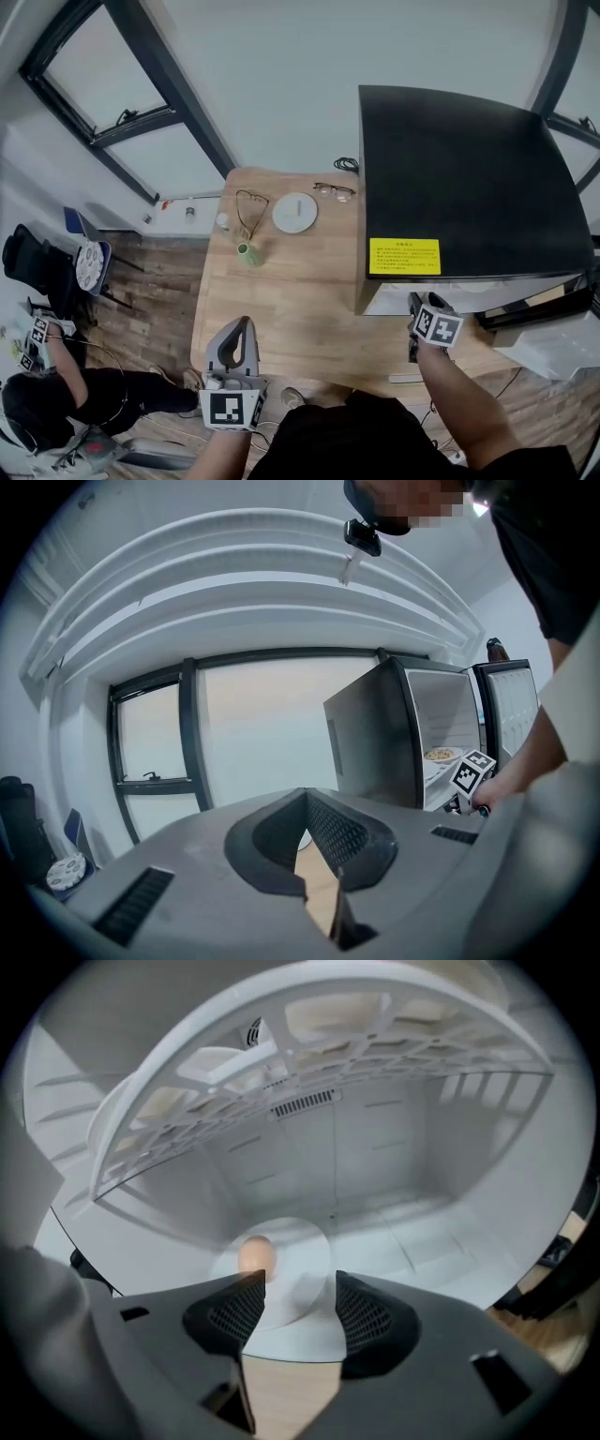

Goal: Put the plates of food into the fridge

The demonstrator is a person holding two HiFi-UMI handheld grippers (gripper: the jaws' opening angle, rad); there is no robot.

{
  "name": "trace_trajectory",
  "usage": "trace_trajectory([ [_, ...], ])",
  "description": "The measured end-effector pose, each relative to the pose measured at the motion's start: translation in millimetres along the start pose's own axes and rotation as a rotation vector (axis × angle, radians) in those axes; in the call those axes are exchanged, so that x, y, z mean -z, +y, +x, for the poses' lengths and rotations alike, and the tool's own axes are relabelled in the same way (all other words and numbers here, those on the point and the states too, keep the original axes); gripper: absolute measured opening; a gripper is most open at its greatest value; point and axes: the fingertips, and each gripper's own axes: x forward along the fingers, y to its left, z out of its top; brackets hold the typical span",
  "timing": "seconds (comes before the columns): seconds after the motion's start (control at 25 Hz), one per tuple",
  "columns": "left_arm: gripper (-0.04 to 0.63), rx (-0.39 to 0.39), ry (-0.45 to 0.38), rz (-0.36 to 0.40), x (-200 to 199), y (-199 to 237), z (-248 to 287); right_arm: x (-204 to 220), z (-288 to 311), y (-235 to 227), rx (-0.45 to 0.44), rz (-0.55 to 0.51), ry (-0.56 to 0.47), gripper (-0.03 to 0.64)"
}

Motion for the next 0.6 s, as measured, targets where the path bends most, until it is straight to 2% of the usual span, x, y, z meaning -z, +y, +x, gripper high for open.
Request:
trace_trajectory([
  [0.12, 0.003, 0.012, -0.005, 0.006, 2.6, 1.9, -5.8, -5.3, -14.3, 4.4, -0.027, -0.025, -0.068, 0.235],
  [0.28, 0.003, 0.054, -0.036, 0.015, -0.9, -1.9, -10.2, -13.9, -47.7, 27.7, -0.142, -0.016, -0.177, 0.233],
  [0.36, 0.003, 0.072, -0.043, 0.020, -2.1, -2.5, -12.8, -20.8, -70.8, 41.3, -0.183, -0.051, -0.240, 0.232],
  [0.44, 0.003, 0.082, -0.048, 0.015, -3.2, -0.8, -15.1, -29.3, -97.0, 55.4, -0.208, -0.128, -0.299, 0.189],
  [0.52, 0.003, 0.095, -0.058, 0.006, -4.9, -1.6, -16.6, -36.5, -122.9, 67.8, -0.223, -0.212, -0.346, 0.101],
  [0.6, 0.003, 0.119, -0.064, -0.011, -5.3, -6.8, -17.5, -41.4, -145.5, 77.5, -0.239, -0.268, -0.378, 0.061],
])
